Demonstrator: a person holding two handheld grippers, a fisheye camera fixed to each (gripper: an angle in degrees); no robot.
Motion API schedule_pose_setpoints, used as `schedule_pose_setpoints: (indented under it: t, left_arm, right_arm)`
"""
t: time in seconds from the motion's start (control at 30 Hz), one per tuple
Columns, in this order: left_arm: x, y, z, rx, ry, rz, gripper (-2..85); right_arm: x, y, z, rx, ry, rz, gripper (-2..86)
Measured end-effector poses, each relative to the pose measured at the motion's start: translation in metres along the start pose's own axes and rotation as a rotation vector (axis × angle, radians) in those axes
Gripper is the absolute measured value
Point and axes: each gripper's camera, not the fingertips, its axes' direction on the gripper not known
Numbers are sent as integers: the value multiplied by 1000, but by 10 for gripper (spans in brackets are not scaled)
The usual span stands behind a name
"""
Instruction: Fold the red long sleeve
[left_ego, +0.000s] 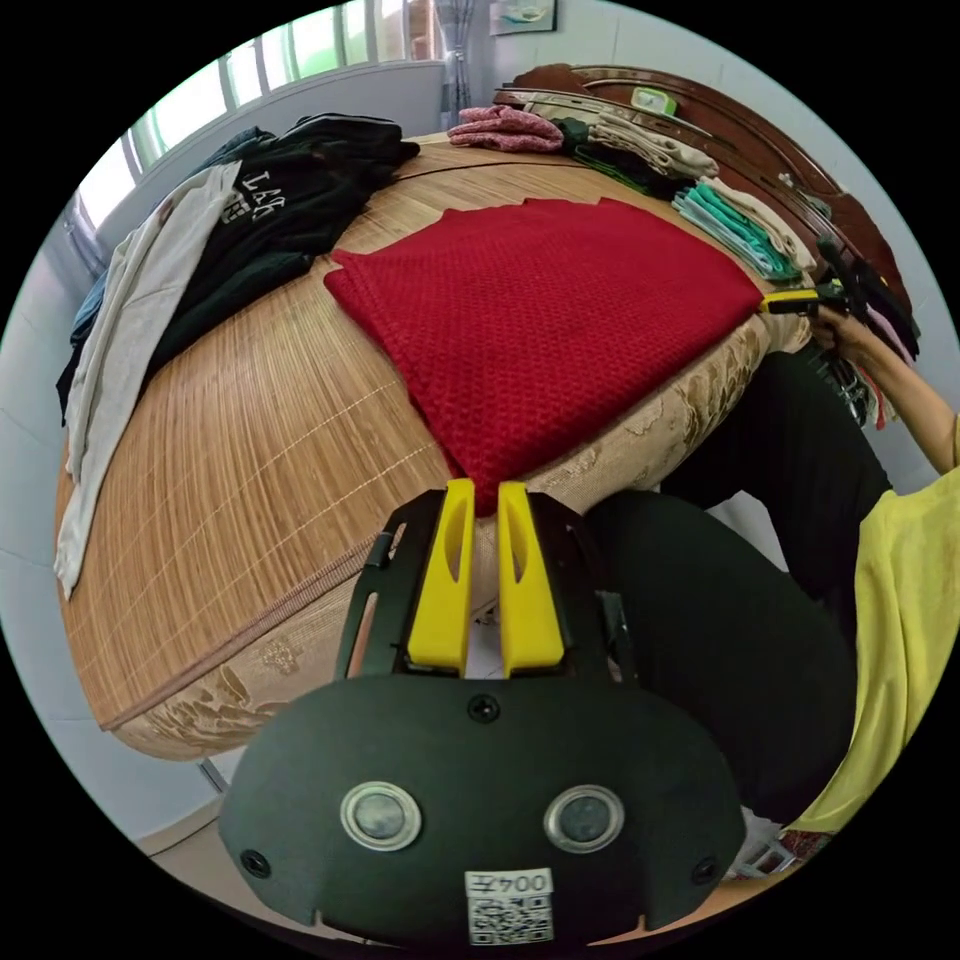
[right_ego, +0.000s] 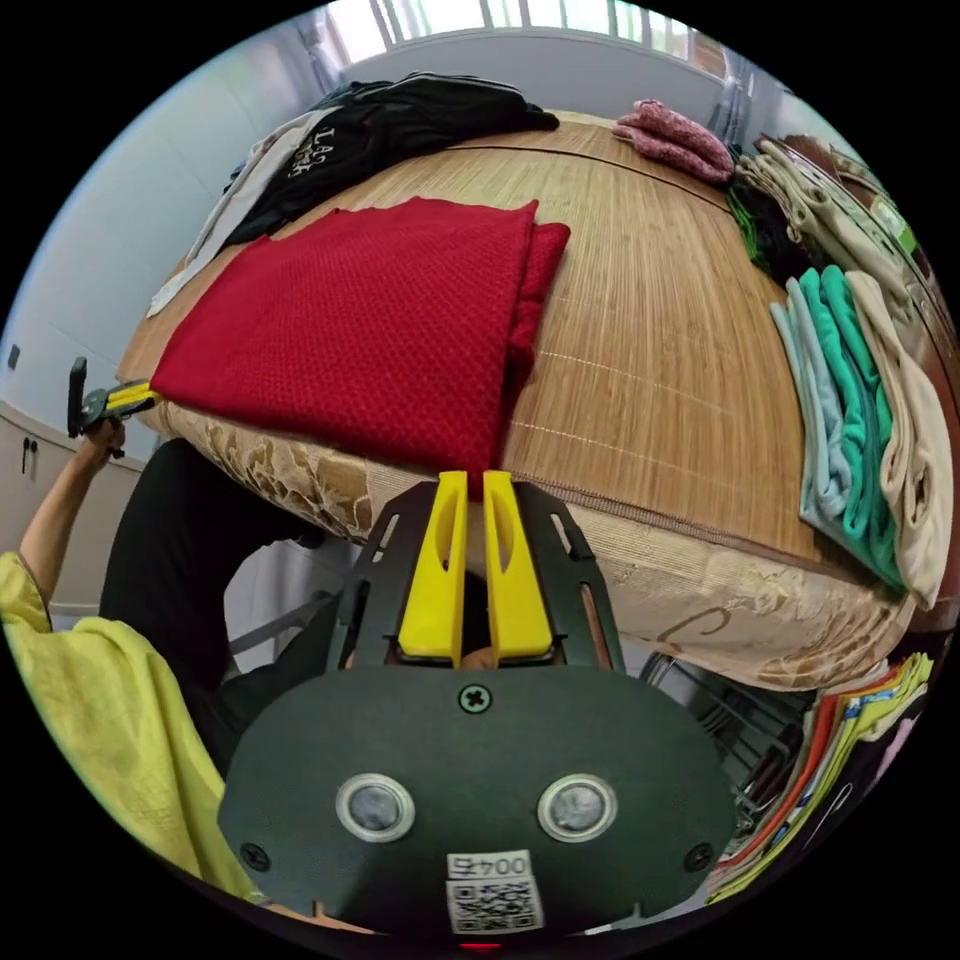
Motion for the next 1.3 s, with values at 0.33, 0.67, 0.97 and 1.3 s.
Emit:
schedule_pose_setpoints:
  t: [0.33,0.67,0.97,1.3]
  left_arm:
    - [-26,-6,-111,28,-38,-88,77]
    - [32,-182,-102,-188,-105,87,21]
    - [47,-235,-93,-350,-200,109,2]
    - [2,-271,-125,-400,-83,17,3]
  right_arm:
    - [-12,-19,-49,101,-91,25,52]
    - [-95,-116,37,-231,97,-96,1]
    - [-120,-143,76,-281,128,-111,-7]
    - [-135,-171,97,-356,144,-95,-8]
